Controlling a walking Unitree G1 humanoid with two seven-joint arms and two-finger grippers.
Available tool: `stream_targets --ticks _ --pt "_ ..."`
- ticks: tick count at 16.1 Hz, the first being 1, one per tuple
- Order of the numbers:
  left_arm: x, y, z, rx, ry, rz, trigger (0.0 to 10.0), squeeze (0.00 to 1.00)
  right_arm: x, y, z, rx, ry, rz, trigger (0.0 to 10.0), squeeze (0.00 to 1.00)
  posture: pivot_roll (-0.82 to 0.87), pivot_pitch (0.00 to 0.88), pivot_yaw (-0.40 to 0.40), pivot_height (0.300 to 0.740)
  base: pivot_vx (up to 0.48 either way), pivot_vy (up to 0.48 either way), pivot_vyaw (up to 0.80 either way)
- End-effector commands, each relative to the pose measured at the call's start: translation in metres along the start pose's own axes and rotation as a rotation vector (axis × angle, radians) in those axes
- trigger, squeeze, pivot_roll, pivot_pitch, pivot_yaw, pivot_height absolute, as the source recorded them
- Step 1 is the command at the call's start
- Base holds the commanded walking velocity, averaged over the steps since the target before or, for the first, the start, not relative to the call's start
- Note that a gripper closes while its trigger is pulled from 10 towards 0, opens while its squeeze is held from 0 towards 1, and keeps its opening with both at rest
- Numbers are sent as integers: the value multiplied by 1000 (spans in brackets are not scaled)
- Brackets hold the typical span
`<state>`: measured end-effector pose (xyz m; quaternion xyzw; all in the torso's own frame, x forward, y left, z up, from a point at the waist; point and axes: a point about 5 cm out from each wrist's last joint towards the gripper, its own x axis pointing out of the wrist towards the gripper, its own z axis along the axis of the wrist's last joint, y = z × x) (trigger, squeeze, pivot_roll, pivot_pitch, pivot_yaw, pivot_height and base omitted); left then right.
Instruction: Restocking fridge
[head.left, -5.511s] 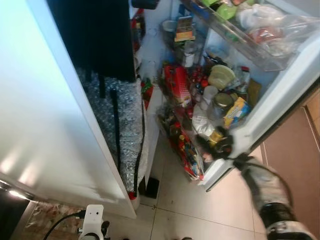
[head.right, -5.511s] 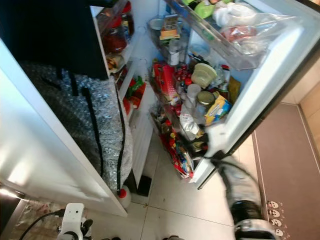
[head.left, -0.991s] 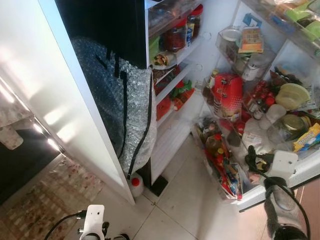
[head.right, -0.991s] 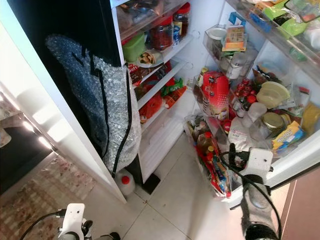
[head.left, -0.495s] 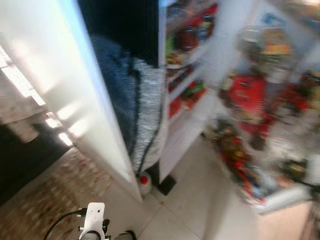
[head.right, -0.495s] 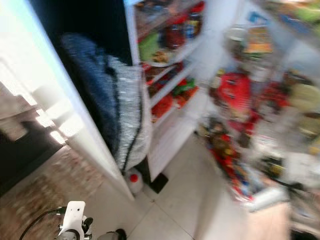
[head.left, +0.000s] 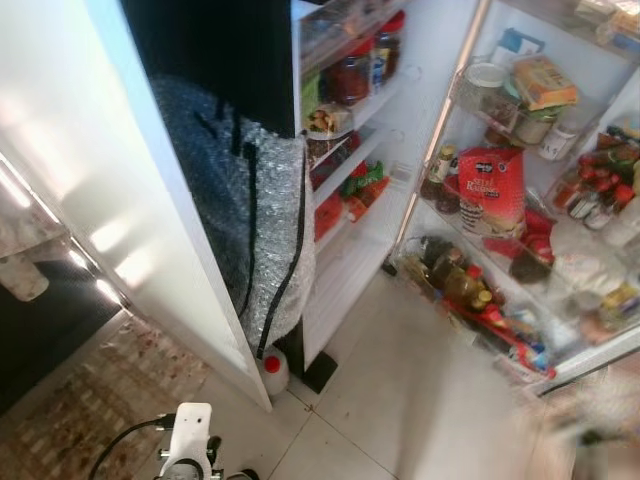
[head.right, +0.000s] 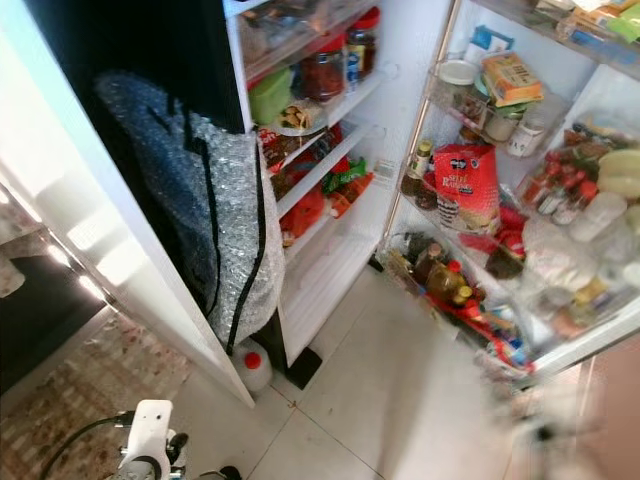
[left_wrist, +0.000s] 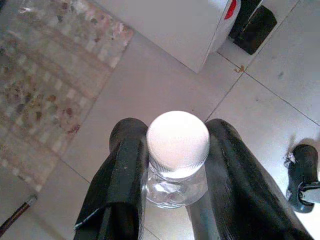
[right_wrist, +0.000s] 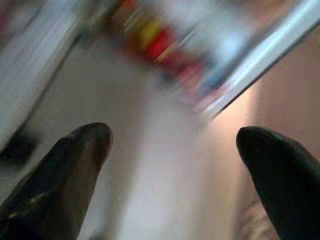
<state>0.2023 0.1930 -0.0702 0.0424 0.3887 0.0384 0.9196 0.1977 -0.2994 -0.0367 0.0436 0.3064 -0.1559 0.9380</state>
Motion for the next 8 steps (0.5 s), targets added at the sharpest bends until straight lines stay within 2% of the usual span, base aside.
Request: stream_targets --ticks 1,2,3,4,6,8 --pt "-2 2 -12 -28 63 -1 10000 0 -2 8 -14 16 62 27 10000 0 -111 137 6 740 0 0 0" --pt "-3 3 -15 -72 81 11 10000 0 -6 30 -36 30 149 83 10000 0 -106 127 1 740 0 0 0" --pt "-3 3 -16 -83 84 15 10000 0 -13 49 -58 -26 249 131 10000 0 -91 120 -7 740 0 0 0" --pt "-3 3 -16 -75 86 16 10000 0 -14 53 -62 -44 263 150 10000 0 -87 119 -8 740 0 0 0" --pt "-4 3 -19 -80 92 20 10000 0 -17 65 -70 -3 292 145 10000 0 -80 117 -14 740 0 0 0" --pt "-8 -13 -30 -73 118 9 10000 0 -20 71 -78 14 329 120 10000 0 -80 118 -14 740 0 0 0"
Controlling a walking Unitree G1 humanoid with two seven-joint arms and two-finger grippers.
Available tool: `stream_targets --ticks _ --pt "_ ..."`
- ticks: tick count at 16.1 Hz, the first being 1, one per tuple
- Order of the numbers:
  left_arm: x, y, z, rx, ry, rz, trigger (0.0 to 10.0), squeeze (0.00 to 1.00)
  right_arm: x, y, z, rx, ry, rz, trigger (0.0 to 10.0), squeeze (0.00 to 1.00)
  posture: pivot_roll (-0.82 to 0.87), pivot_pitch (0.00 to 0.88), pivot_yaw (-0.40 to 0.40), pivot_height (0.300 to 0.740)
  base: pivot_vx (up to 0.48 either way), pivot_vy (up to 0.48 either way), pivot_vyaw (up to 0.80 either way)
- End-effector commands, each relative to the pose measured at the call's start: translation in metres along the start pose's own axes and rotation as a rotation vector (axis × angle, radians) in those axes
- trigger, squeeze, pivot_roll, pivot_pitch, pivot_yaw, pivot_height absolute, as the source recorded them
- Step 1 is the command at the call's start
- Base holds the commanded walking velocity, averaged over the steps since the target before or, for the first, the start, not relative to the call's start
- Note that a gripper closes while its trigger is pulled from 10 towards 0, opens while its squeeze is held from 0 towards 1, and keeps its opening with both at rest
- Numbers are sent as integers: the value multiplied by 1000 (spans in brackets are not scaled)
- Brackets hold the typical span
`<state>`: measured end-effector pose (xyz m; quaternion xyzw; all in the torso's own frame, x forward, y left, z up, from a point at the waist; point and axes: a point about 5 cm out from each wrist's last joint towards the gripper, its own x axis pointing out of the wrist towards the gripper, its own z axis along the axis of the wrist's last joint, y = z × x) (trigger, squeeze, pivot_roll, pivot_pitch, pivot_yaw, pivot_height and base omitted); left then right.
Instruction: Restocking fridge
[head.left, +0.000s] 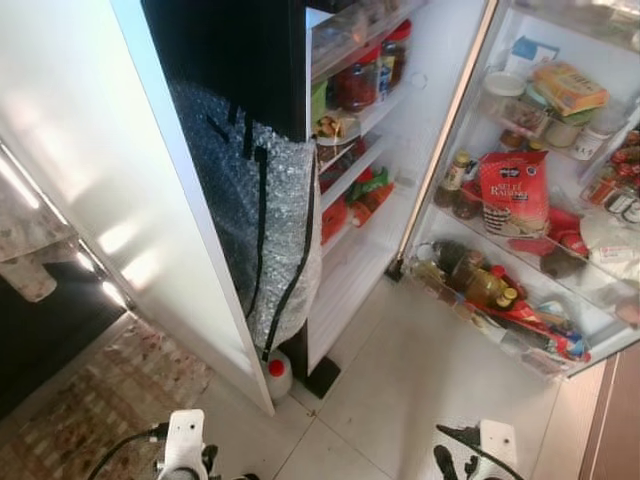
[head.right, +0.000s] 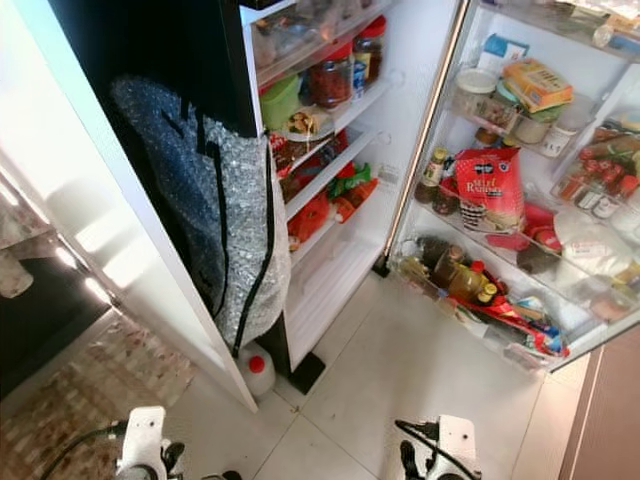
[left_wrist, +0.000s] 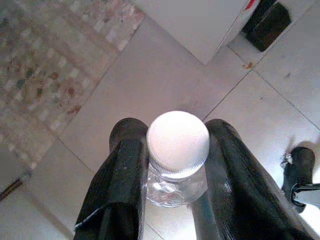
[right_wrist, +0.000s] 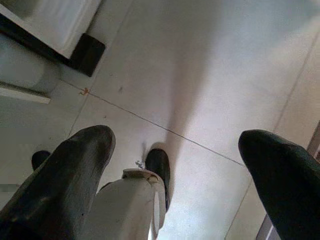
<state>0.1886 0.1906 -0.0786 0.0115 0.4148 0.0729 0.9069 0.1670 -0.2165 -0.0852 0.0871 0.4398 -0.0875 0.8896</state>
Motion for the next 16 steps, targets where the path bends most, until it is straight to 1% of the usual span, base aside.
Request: stream_targets --ticks 1,3,4,5,6,8,9,10,11,13,14,15,16 --pt "-5 -15 -18 6 58 -31 10000 0 -1 5 -10 -2 34 8 10000 0 -78 122 -16 740 0 0 0" --pt "-5 -19 -19 10 57 -34 10000 0 -1 7 -13 -10 45 16 10000 0 -80 131 -15 740 0 0 0" --pt "-4 -15 -16 18 52 -28 10000 0 -1 8 -13 2 44 14 10000 0 -81 134 -15 740 0 0 0" --pt "-2 -3 -11 26 46 -15 10000 0 -1 8 -13 -5 41 14 10000 0 -84 138 -12 740 0 0 0" --pt "-2 5 -10 26 49 -7 10000 0 -2 3 -11 -16 27 -5 10000 0 -82 143 -10 740 0 -281 800" --pt "-2 6 -10 28 51 -5 10000 0 -2 1 -8 23 15 -5 10000 0 -86 148 -7 740 0 -304 603" --pt "-2 7 -10 33 53 -2 10000 0 -1 3 -7 32 15 15 10000 0 -88 148 -5 740 0 -300 0" --pt "-2 7 -11 34 55 -1 10000 0 -1 3 -5 -5 11 1 10000 0 -89 149 -5 740 0 -300 0" --pt "-2 7 -11 33 54 -1 10000 0 -1 2 -4 -6 -1 -2 10000 0 -86 148 -4 740 0 -304 0" --pt "-2 7 -10 33 53 -1 10000 0 -1 3 -5 -10 -1 -14 10000 0 -85 148 -5 740 0 -304 800" --pt "-2 7 -10 35 53 1 10000 0 -1 5 -7 -2 19 0 10000 0 -88 148 -6 740 0 -300 488" --pt "-2 7 -10 35 54 2 10000 0 0 6 -7 -24 21 10 10000 0 -91 148 -5 740 0 -300 0" --pt "-2 7 -10 36 56 1 10000 0 0 6 -7 -17 13 8 10000 0 -90 149 -6 740 0 -304 0"
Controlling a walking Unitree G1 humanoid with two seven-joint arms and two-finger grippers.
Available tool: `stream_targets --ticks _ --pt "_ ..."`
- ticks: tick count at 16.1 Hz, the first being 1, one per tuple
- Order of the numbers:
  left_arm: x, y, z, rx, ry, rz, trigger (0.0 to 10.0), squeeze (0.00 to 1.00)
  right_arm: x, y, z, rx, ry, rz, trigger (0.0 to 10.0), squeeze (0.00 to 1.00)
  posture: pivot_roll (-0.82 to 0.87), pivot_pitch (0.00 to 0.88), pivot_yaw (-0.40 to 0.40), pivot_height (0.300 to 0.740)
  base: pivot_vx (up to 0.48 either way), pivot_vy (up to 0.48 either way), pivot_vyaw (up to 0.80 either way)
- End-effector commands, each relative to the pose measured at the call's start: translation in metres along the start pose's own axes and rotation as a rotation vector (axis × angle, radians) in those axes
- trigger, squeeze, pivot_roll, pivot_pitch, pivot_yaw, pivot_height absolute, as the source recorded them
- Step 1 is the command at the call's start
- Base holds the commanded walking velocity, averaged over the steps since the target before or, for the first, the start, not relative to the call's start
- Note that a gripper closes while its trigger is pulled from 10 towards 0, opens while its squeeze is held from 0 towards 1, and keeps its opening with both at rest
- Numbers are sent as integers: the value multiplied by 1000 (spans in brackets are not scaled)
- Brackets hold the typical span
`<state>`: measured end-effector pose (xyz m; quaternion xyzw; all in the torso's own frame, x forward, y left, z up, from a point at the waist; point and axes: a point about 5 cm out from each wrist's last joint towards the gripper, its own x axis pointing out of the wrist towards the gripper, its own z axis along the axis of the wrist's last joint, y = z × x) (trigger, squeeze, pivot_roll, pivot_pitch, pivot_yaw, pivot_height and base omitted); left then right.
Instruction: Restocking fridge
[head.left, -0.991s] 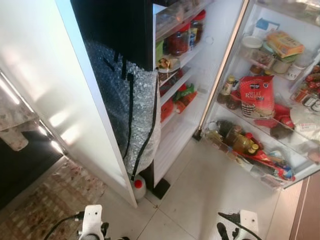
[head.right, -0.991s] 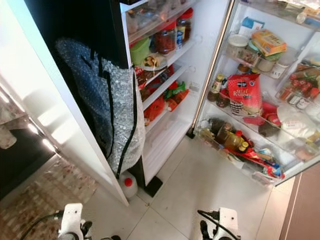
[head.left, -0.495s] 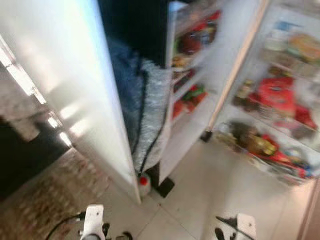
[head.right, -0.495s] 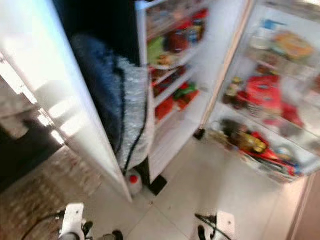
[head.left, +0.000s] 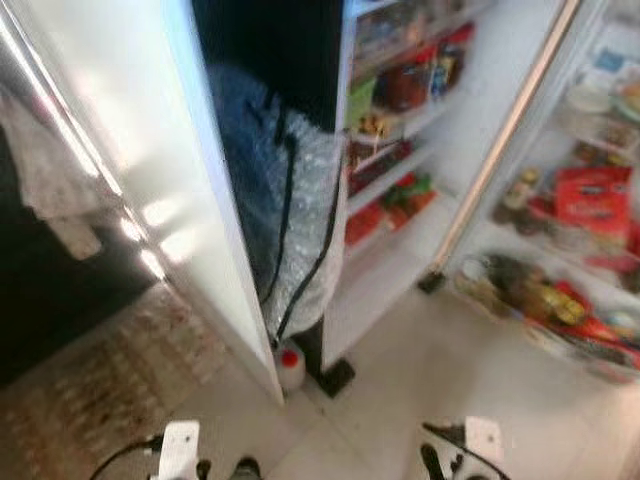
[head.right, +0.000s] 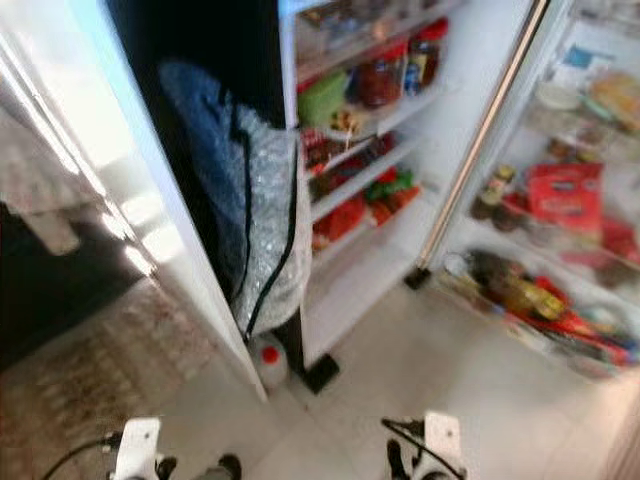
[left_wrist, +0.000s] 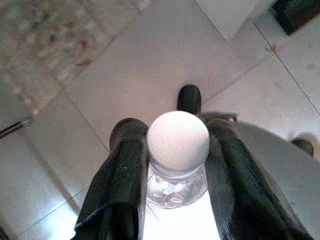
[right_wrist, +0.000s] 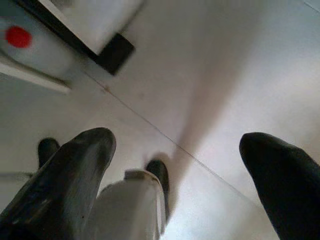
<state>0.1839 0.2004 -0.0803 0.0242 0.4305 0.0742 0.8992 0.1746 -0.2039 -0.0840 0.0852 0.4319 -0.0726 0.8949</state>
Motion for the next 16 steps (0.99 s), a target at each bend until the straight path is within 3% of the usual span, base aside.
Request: stream_targets --ticks 1,4,9,10,16 --pt "-1 -4 -6 12 23 -12 10000 0 -3 -8 -10 26 23 -27 10000 0 -90 148 -6 740 0 -300 0" --pt "-1 -9 -5 11 12 -16 10000 0 -3 -8 -9 -24 24 -14 10000 0 -94 148 -7 740 0 -306 0" --pt "-1 -10 -4 4 9 -13 10000 0 -3 -6 -7 -19 13 9 10000 0 -90 142 -12 740 0 -305 795" --pt "-1 -10 -4 4 10 -13 10000 0 -3 -6 -7 24 11 4 10000 0 -90 139 -12 740 0 -307 0" --pt "-1 -11 -5 3 11 -15 10000 0 -2 -4 -6 -31 8 14 10000 0 -82 117 -9 740 0 -306 180"
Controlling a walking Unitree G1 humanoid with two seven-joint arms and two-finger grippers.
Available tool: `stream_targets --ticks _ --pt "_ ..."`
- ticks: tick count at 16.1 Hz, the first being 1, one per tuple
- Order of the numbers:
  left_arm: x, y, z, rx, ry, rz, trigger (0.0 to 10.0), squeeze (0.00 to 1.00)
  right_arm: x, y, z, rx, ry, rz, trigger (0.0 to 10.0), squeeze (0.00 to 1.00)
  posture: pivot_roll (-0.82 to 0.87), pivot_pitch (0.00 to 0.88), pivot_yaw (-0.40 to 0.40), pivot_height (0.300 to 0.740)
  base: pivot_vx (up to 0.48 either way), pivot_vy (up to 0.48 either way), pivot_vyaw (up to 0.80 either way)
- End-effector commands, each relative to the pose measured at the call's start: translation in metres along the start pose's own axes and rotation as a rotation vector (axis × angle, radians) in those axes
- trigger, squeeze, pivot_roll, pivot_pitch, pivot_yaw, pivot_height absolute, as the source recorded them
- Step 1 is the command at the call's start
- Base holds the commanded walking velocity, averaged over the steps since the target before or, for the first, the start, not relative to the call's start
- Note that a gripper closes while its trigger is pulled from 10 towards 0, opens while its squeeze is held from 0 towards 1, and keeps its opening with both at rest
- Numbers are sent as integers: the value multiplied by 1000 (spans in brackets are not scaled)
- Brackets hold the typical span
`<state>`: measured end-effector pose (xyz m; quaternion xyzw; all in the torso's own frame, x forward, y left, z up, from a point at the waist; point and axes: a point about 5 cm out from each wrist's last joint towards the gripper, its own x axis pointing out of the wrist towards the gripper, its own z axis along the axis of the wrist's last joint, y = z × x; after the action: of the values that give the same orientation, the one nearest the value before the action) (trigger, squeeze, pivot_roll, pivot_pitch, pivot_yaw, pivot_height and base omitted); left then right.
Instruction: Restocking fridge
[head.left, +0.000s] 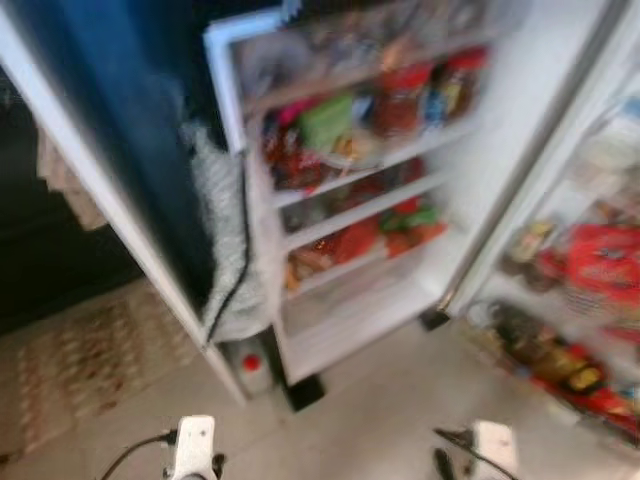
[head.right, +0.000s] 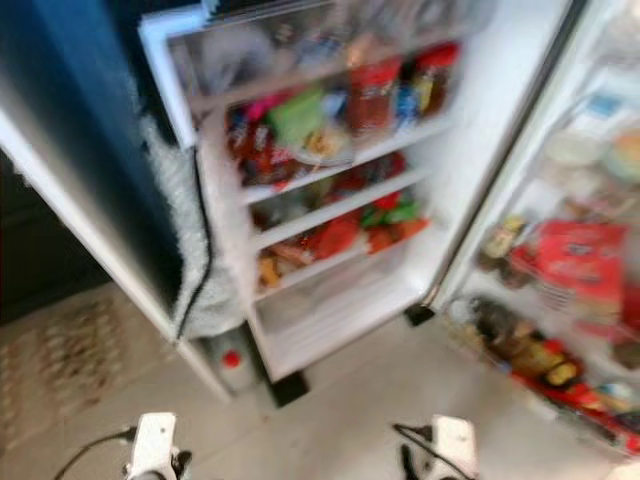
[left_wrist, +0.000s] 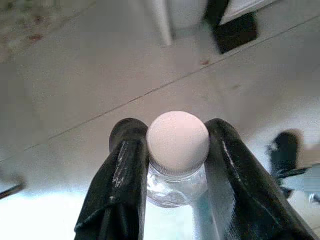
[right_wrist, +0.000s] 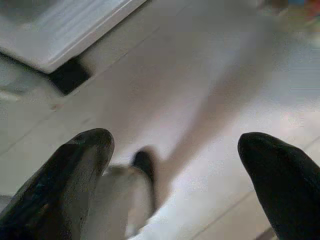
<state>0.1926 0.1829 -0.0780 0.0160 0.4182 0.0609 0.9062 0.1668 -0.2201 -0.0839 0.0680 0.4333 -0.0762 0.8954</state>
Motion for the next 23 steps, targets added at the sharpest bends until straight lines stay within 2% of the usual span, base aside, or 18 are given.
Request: stream_targets --ticks 1,8,11,13,16,18,23 --pt "-3 8 -13 9 39 16 10000 0 1 14 -3 -5 7 35 10000 0 -83 115 -7 740 0 -307 800" --pt "-3 13 -15 12 45 24 10000 0 2 14 -2 33 2 33 10000 0 -84 128 -9 740 0 -307 59" --pt "-4 15 -16 9 51 30 10000 0 2 13 -1 2 -3 34 10000 0 -83 134 -11 740 0 -304 0" --pt "-4 15 -16 5 55 29 10000 0 2 13 -1 -14 2 34 10000 0 -82 137 -14 740 0 -304 800" --pt "-4 16 -18 0 61 31 10000 0 2 14 -1 28 -3 42 10000 0 -83 142 -16 740 0 -308 175" --pt "-4 17 -18 -1 62 32 10000 0 2 14 0 24 -8 42 10000 0 -85 142 -16 740 0 -304 0" --pt "-2 17 -10 -9 25 27 10000 0 2 15 1 20 -7 51 10000 0 -83 143 -18 740 0 -171 0"
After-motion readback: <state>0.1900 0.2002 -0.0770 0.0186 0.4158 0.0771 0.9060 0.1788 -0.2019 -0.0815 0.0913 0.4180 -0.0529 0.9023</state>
